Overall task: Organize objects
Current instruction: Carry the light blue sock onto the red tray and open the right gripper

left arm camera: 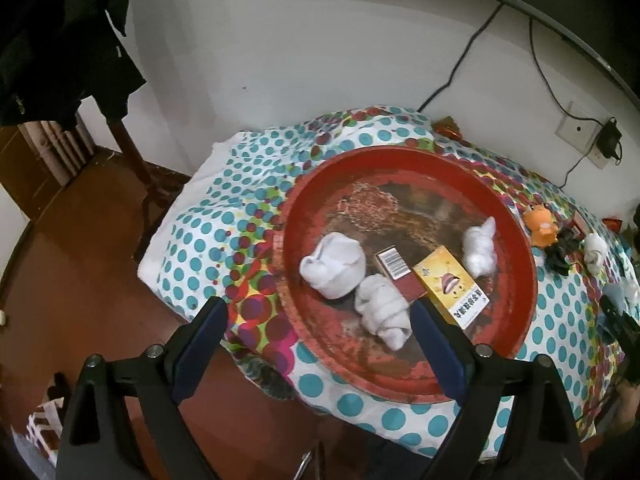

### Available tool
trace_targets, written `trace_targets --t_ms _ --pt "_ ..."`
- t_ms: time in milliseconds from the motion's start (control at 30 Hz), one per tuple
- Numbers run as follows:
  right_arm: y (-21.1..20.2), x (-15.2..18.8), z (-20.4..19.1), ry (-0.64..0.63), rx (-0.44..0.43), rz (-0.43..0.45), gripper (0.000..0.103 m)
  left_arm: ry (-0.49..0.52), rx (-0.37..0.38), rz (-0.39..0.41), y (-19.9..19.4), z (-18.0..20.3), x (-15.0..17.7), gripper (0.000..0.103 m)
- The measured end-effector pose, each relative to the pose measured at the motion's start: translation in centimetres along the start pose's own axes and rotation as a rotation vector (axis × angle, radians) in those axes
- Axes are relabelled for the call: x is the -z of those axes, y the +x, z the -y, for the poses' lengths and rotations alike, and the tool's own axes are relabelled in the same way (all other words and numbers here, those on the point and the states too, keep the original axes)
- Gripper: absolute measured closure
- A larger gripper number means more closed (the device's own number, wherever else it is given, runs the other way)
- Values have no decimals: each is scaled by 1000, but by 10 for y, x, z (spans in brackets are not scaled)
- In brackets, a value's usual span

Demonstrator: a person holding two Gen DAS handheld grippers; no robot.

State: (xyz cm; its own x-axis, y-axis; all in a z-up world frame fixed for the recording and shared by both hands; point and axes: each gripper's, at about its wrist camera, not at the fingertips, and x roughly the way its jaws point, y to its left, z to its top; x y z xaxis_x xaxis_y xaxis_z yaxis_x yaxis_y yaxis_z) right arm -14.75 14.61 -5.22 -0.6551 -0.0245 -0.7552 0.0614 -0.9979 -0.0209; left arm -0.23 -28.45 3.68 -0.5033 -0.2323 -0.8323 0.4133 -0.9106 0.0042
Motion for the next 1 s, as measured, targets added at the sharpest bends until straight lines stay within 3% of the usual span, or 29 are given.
trace_targets --t_ms 433,700,1000 --pt "-32 -16 -137 -204 -187 44 74 -86 -24 22 -8 -34 -7 9" --pt "-33 -26 -217 -296 -302 21 74 -131 -26 22 -9 -50 -8 9" --pt "-20 -42 -286 -359 -346 -10 74 -176 -26 21 -9 -69 -9 9"
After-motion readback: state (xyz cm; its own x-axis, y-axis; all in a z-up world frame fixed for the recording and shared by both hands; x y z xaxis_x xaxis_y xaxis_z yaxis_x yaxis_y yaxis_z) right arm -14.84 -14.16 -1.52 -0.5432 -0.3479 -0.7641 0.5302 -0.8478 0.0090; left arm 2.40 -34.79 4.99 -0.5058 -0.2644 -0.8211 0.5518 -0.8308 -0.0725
